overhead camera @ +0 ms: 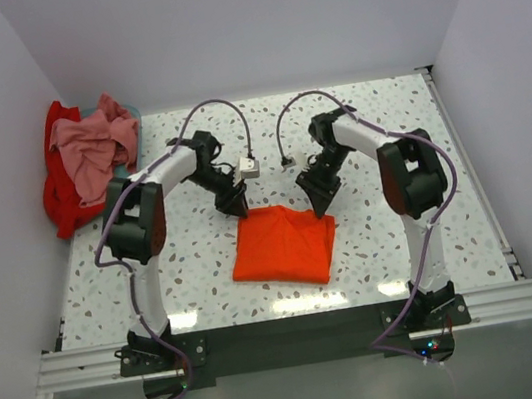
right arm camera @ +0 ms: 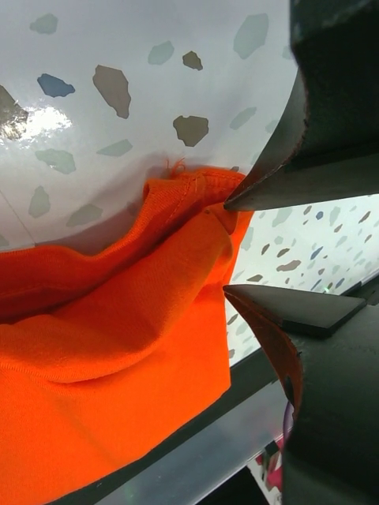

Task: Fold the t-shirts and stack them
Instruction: Fold the tshirt

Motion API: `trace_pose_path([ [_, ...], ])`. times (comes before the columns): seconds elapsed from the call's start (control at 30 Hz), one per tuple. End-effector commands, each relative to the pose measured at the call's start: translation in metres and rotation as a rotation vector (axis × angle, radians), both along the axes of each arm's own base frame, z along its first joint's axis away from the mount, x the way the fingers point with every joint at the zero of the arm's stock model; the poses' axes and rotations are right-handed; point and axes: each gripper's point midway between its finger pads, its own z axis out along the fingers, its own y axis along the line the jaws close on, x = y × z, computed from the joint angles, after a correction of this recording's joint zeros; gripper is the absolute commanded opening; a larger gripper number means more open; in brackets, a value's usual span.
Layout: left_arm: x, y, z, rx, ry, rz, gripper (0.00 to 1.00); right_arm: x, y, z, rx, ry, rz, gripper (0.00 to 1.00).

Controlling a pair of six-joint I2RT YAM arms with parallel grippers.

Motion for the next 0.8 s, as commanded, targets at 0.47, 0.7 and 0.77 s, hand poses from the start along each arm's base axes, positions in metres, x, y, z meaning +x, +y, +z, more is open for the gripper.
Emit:
trace_pose_path([
  [0.47,0.008,-0.004,0.0,-0.008,-0.04,-0.026,0.07,0.011,-0.01,0.001,-0.016,-0.08,0.013,0.0],
  [0.7,0.01,0.002,0.011,0.004,-0.082,-0.02,0.0,0.006,-0.017,0.024,0.001,-0.115,0.021,0.0],
  [0.77,0.013,0.003,0.015,-0.001,-0.091,-0.006,0.0,0.006,-0.024,0.03,0.003,-0.125,0.011,0.0],
])
